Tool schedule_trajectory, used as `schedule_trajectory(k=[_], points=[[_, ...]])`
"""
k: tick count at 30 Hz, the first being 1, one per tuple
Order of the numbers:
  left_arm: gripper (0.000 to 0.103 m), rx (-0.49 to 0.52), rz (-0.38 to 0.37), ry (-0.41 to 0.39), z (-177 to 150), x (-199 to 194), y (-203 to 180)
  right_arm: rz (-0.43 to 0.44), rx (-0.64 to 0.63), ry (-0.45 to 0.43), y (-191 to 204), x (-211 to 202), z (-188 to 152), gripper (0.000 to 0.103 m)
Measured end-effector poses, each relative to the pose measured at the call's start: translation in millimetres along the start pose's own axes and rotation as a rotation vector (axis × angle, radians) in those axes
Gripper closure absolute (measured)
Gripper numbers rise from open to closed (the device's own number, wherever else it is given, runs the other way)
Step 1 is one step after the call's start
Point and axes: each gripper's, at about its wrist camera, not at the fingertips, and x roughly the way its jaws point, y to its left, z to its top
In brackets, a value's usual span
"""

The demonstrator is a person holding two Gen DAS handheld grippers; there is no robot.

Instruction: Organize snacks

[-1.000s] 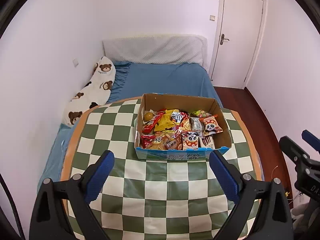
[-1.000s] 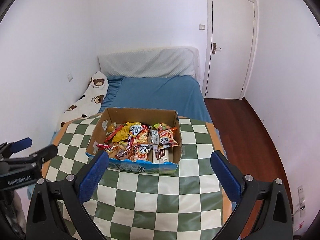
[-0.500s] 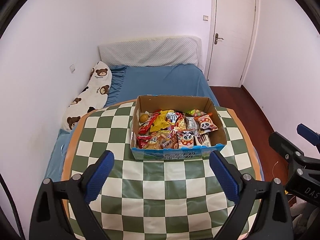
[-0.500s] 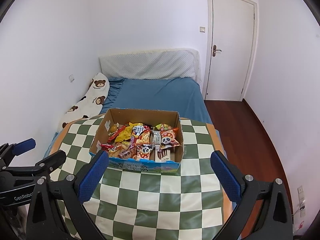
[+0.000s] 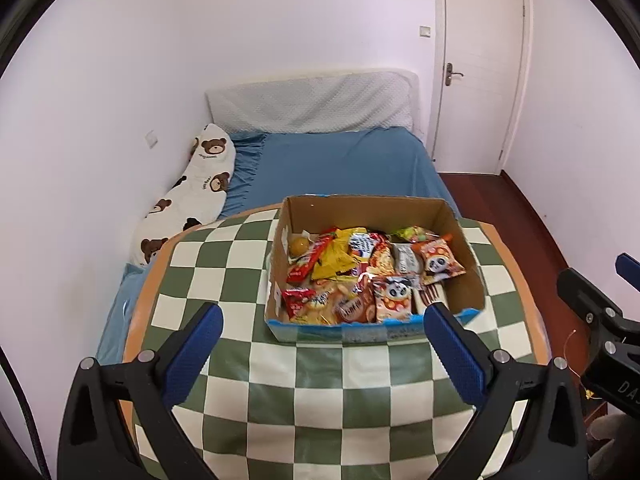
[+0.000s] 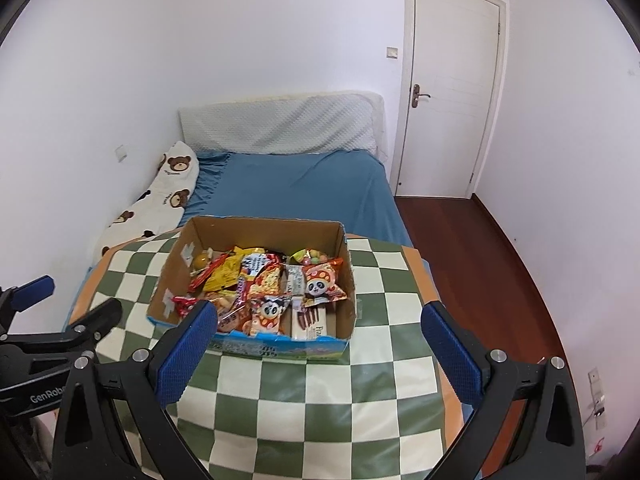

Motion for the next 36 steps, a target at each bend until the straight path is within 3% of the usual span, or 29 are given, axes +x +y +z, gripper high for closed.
schedule_trajectory(k=[11, 36], points=[[0.0, -0.012, 0.026, 0.023, 8.6, 42.3, -0.4, -0.018, 0.035, 0.074, -2.2, 61.7, -2.5, 0.0], [0.0, -0.022, 0.016, 0.089, -2.9, 57.7, -0.1, -0.018, 0.014, 0.116, 0.4, 70.0, -12.8, 0.0]])
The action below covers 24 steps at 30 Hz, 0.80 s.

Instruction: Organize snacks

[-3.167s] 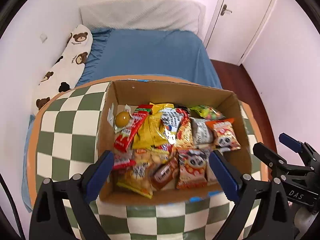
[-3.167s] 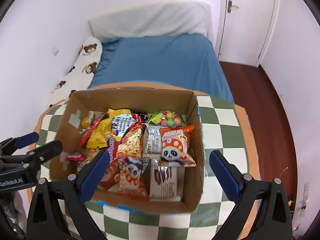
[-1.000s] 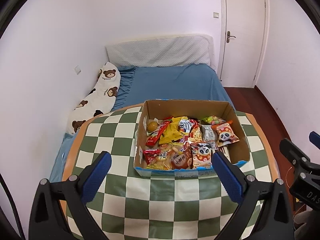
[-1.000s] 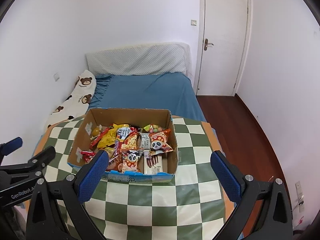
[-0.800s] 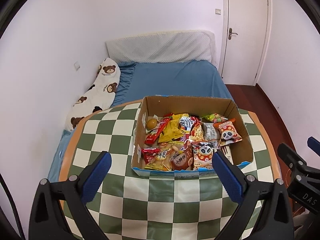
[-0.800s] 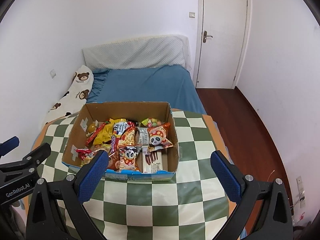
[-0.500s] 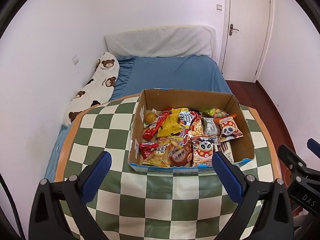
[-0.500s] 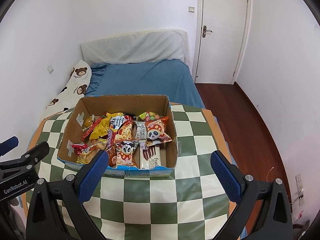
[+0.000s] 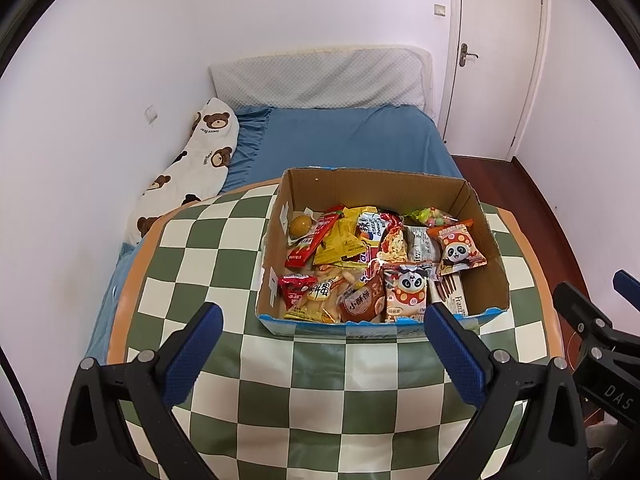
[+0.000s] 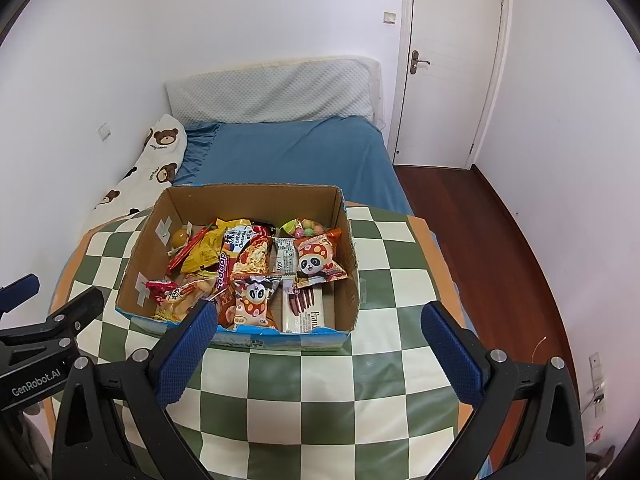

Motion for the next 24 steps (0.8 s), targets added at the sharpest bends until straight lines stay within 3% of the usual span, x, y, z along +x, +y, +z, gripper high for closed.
schedule_trajectory(k=[24], points=[[0.0, 0.006, -0.005, 0.001, 1.8, -7.1, -1.0, 0.0, 0.005, -0.003, -1.5, -4.5, -2.5, 0.0]])
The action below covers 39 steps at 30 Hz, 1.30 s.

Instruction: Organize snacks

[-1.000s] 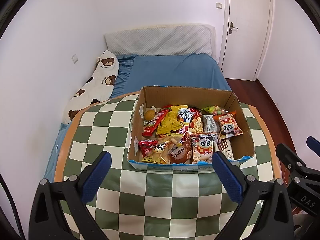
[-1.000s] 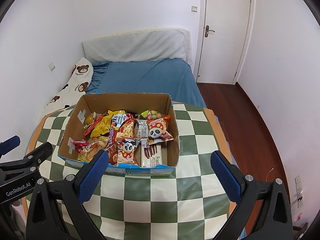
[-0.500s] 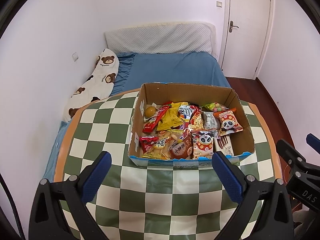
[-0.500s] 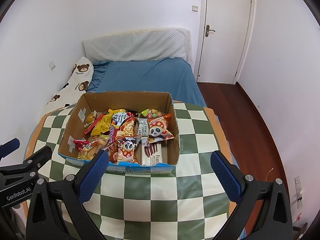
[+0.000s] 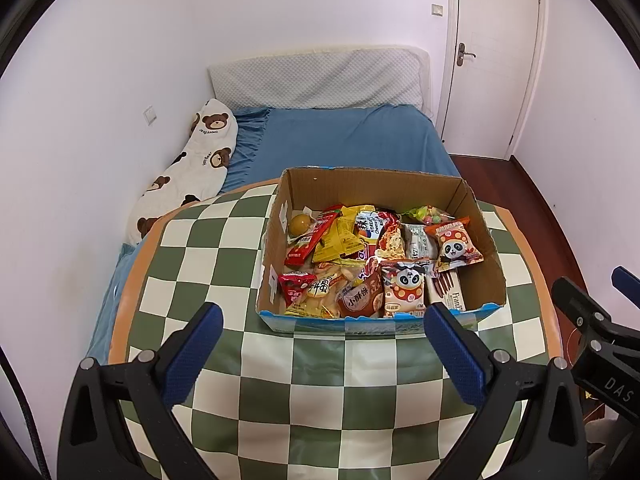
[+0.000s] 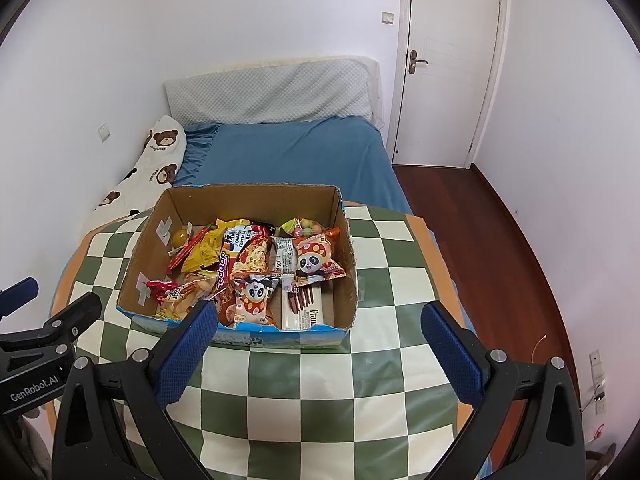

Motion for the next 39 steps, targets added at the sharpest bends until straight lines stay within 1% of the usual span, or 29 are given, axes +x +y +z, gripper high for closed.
schedule_trajectory(k=[26, 39], points=[[0.0, 0.004, -0.004, 0.001, -1.9, -1.7, -1.2, 0.0, 0.004, 0.011, 0.3, -6.2, 2.3, 0.0], [0.0, 0.012, -0.01, -0.003, -3.7, -2.3, -3.3, -0.006, 0.029, 0.022, -2.5, -10.3, -3.2, 0.0]])
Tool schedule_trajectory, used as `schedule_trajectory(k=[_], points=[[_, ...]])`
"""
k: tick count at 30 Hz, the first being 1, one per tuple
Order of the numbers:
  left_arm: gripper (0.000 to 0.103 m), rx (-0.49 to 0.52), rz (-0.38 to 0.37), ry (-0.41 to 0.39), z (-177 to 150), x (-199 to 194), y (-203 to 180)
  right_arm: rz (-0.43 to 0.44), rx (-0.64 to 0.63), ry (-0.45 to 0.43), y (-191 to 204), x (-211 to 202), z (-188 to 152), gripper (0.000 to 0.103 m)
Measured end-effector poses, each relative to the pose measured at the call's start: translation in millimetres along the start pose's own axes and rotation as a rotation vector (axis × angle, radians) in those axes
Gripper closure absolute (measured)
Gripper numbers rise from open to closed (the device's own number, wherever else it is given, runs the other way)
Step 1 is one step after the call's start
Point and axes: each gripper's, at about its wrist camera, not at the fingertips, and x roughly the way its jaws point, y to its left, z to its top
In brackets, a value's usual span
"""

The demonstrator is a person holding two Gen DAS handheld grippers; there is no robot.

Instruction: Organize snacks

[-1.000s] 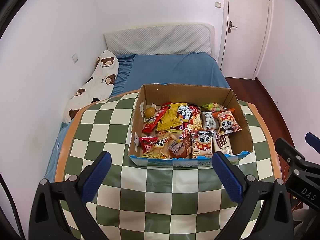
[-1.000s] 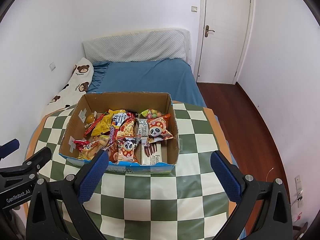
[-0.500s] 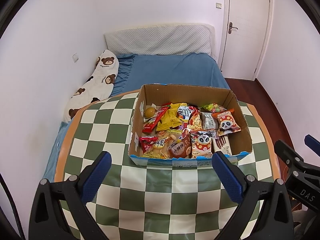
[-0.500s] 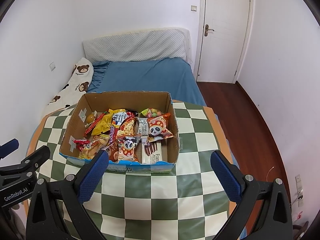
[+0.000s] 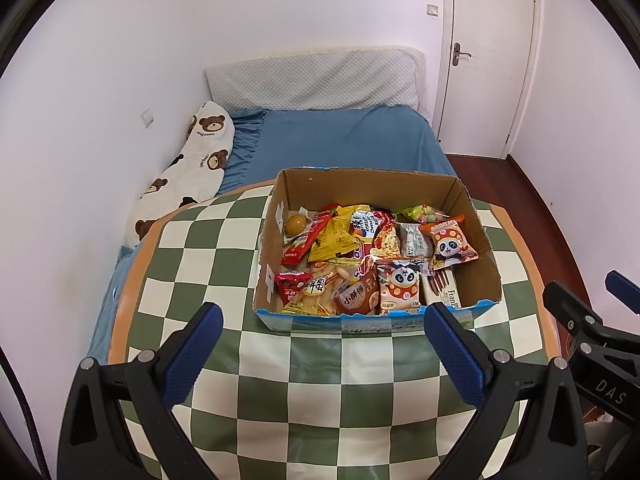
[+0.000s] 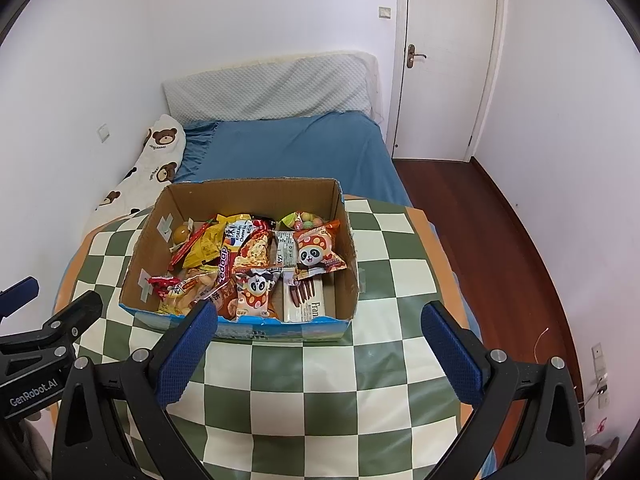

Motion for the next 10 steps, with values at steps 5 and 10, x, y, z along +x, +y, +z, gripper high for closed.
schedule_trajectory(k=[5, 10], points=[[0.0, 0.004, 0.005, -0.003, -0.3, 0.2, -0.5, -0.001, 0.003, -0.001, -0.1, -0.9, -0.5, 0.0], [0.0, 0.002, 0.001, -0.005, -1.4, -0.3, 0.1, -0.001, 0.003, -0.001, -0.9, -0.1, -0.8, 0.0]])
